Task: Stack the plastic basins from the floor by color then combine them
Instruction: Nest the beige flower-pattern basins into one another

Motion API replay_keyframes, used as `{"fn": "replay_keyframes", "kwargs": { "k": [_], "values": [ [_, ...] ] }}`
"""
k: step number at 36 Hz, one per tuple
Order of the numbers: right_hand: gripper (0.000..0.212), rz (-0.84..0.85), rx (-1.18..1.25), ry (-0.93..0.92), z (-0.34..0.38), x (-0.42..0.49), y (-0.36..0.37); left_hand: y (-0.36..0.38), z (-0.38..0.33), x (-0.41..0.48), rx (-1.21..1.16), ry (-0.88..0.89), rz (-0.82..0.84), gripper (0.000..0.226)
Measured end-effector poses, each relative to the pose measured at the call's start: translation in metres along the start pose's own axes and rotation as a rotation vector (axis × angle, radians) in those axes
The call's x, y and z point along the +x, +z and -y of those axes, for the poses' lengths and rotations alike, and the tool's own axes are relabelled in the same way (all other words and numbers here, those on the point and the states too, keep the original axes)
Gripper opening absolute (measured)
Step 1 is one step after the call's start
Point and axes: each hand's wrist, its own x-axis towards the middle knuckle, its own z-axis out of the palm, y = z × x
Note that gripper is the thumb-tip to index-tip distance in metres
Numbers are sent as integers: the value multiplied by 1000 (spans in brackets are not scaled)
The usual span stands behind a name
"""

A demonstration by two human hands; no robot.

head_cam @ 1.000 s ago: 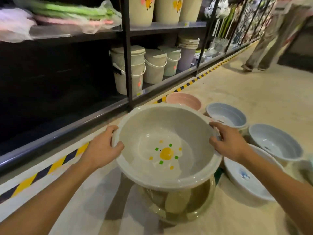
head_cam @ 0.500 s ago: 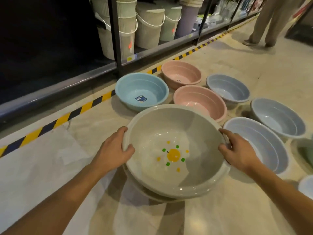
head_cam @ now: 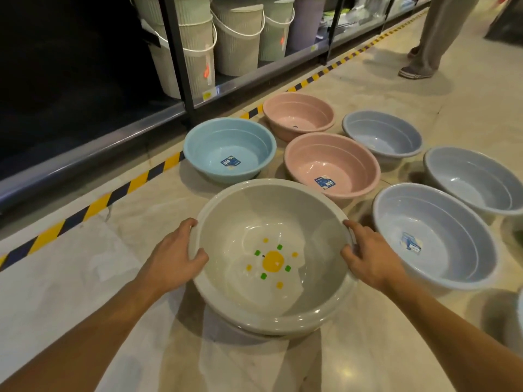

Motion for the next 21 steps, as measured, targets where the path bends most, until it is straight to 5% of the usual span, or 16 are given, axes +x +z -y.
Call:
{"fn": "replay_keyframes", "kwargs": {
  "k": [21],
  "values": [
    [60,16,-37,-15,-3,-2,16,21,16,0,55,53,-18,59]
  ]
}}
